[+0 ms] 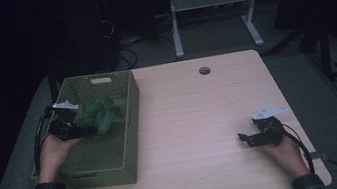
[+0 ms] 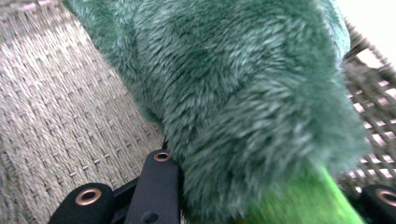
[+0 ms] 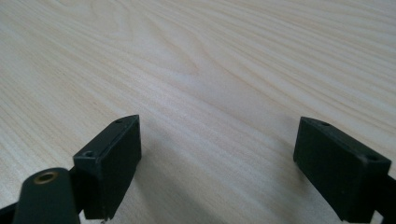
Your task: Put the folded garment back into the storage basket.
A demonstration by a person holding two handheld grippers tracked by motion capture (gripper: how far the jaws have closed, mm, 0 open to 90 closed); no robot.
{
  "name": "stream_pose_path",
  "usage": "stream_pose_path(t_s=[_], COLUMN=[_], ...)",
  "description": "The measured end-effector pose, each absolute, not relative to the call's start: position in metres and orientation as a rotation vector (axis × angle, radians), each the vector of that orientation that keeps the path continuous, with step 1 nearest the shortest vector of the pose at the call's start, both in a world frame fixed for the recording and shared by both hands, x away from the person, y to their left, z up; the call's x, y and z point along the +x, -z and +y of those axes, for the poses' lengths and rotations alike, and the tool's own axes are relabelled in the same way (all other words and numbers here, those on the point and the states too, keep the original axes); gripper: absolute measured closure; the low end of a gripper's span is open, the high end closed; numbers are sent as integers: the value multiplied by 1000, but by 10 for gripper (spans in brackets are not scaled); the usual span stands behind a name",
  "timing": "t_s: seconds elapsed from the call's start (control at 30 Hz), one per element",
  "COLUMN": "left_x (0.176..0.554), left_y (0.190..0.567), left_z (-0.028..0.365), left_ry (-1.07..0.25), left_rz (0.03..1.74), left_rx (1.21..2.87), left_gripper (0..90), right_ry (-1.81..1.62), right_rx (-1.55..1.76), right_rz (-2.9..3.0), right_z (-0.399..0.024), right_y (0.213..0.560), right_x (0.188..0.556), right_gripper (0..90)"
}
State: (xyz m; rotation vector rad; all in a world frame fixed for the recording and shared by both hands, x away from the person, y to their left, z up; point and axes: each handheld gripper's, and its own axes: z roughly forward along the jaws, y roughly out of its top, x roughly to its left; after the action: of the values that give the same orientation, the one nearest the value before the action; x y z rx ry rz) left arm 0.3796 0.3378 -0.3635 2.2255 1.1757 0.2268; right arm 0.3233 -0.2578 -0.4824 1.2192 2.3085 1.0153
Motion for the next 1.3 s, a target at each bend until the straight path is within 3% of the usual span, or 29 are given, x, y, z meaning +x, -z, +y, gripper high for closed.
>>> stream_pose_path(t_s=[0.6,1.03,1.13,1.3], left_x=[388,388,386,380], left_y=[400,408,405,390], left_z=[336,336,339,343], left_ry=[-178,-214,-230,-258], left_rz=[1214,1248,1241,1210], left_rx=[2296,2322,2309,2276], left_gripper=[654,275,216,199], right_ry=[-1016,-1015,-1015,-1015], right_rx=[1215,1220,1220,1223], right_rz=[2309,2308,2308,2307], right_z=[-258,-258,-258,-258], right_y=[482,482,482,482], right_x=[323,323,323,323], right_gripper=[146,147,147,148])
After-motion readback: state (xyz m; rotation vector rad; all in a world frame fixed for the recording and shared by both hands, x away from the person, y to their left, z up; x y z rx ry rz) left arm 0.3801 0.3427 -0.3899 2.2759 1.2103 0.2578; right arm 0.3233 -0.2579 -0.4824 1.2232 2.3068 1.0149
